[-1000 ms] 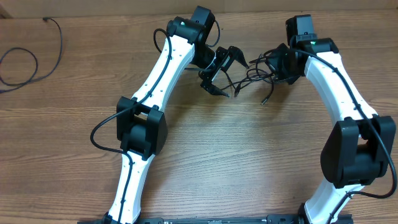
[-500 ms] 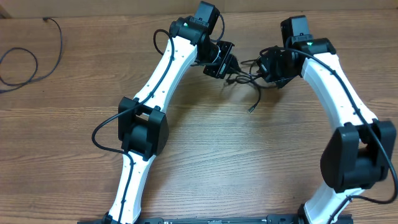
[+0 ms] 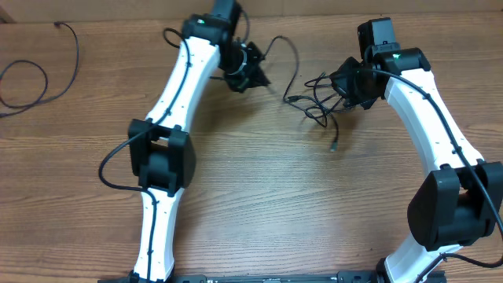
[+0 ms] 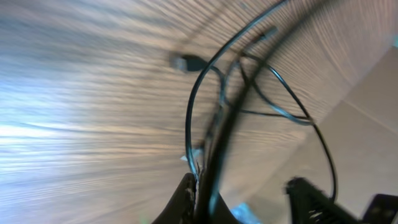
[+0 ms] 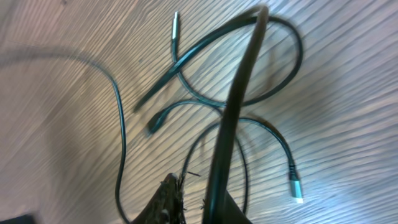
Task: Untangle cables
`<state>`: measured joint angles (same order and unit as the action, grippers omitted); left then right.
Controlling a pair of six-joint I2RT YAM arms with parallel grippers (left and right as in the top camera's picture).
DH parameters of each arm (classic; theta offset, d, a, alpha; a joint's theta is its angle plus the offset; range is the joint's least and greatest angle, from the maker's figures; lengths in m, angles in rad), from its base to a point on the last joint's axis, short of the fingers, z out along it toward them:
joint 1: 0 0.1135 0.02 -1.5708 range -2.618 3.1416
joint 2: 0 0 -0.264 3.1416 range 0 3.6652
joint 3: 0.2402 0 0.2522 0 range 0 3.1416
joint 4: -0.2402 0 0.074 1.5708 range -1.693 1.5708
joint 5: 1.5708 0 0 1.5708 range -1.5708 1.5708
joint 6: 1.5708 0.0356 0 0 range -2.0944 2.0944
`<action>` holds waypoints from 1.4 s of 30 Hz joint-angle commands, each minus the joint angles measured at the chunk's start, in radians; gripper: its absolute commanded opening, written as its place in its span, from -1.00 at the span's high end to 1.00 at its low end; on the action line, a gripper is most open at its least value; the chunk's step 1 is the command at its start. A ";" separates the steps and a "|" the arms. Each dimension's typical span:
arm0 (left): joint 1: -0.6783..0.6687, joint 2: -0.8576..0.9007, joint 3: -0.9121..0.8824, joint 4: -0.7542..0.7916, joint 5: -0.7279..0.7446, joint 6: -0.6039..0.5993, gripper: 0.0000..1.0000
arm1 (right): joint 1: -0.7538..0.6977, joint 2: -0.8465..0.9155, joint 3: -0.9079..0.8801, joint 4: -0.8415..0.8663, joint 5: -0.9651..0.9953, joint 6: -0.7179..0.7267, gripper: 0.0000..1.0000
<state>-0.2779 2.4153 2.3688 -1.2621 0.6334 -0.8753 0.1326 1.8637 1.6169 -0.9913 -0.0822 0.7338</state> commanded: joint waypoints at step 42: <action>0.559 -0.730 0.023 -0.134 -0.313 0.654 0.91 | -0.009 -0.021 -0.047 0.023 -0.214 -0.283 -0.29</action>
<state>0.2897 1.6978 2.3749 -1.3998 0.2619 -0.2546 0.0818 1.8637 1.5749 -0.9894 -0.0620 0.5388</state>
